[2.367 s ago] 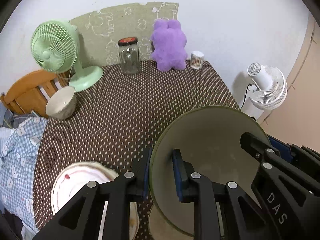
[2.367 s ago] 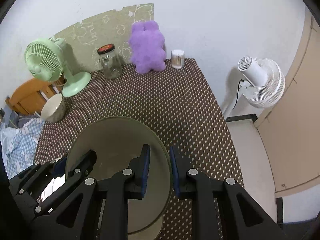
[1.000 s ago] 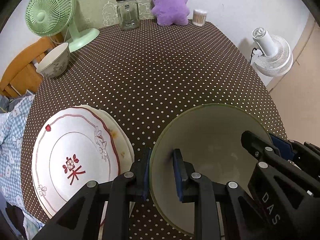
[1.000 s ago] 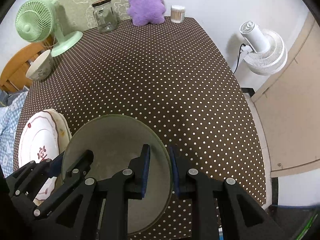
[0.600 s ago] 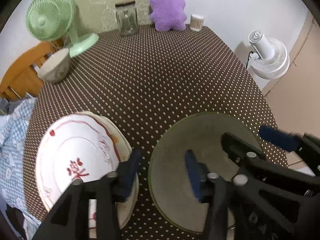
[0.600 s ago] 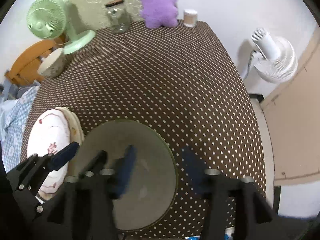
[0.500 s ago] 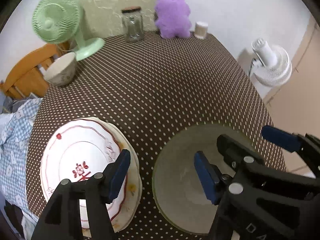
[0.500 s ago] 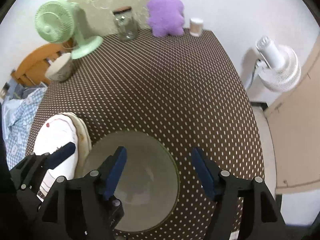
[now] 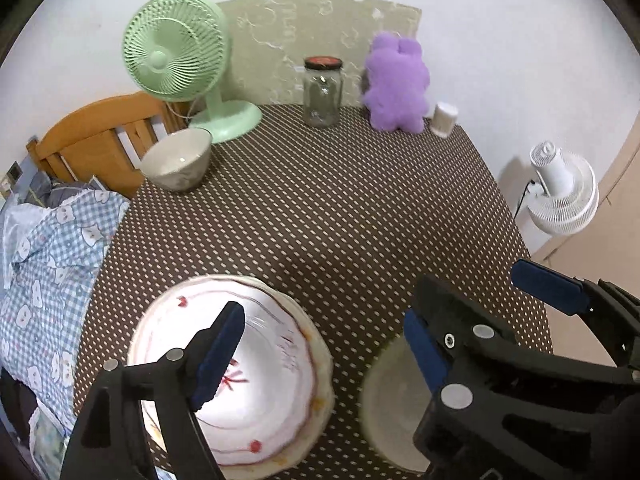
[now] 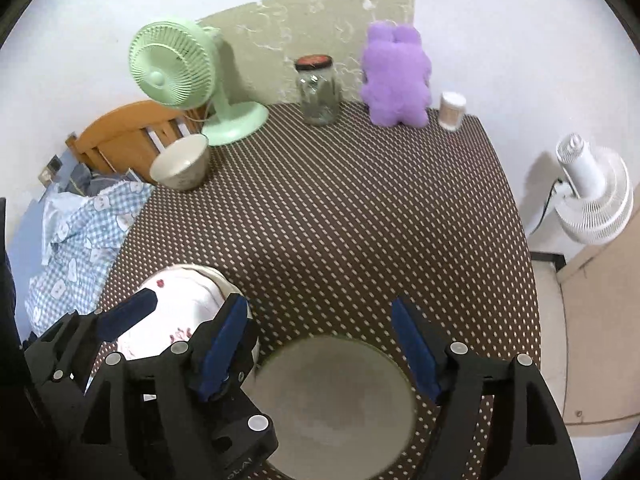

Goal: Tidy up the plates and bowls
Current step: 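Move the right gripper to the beige bowl beside the green fan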

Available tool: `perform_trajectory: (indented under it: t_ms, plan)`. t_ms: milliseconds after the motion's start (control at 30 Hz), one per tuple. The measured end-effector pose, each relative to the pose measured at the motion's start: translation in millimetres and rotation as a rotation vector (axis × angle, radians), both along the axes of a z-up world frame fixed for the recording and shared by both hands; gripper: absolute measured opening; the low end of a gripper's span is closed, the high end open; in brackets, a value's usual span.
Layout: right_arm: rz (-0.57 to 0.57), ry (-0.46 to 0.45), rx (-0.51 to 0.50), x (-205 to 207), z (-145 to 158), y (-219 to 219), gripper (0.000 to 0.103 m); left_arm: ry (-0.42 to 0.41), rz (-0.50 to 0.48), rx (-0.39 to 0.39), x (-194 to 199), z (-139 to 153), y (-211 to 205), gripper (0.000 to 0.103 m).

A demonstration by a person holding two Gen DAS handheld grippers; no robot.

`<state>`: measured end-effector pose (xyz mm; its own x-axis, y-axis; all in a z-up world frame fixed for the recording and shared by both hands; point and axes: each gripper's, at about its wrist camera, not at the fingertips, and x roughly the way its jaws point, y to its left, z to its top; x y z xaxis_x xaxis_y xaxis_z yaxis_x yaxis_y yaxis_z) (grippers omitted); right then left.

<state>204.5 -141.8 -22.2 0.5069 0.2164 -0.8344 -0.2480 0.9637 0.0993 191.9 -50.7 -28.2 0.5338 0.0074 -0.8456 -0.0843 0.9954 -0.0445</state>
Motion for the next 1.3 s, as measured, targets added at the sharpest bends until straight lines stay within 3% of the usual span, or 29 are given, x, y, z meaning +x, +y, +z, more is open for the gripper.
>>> perform_trajectory:
  t_ms: [400, 733, 1100, 1300]
  plan:
    - [-0.071, -0.039, 0.002, 21, 18, 98, 0.078, -0.036, -0.049, 0.005, 21, 5, 90, 0.084]
    - [-0.119, -0.053, -0.006, 57, 10, 184, 0.078, -0.044, -0.051, 0.022, 60, 2, 167, 0.085]
    - [-0.149, -0.079, -0.033, 115, 8, 239, 0.08, -0.068, -0.052, 0.008, 115, -3, 222, 0.085]
    - [-0.17, -0.091, -0.053, 148, -3, 256, 0.082, -0.069, -0.036, 0.046, 146, -15, 238, 0.085]
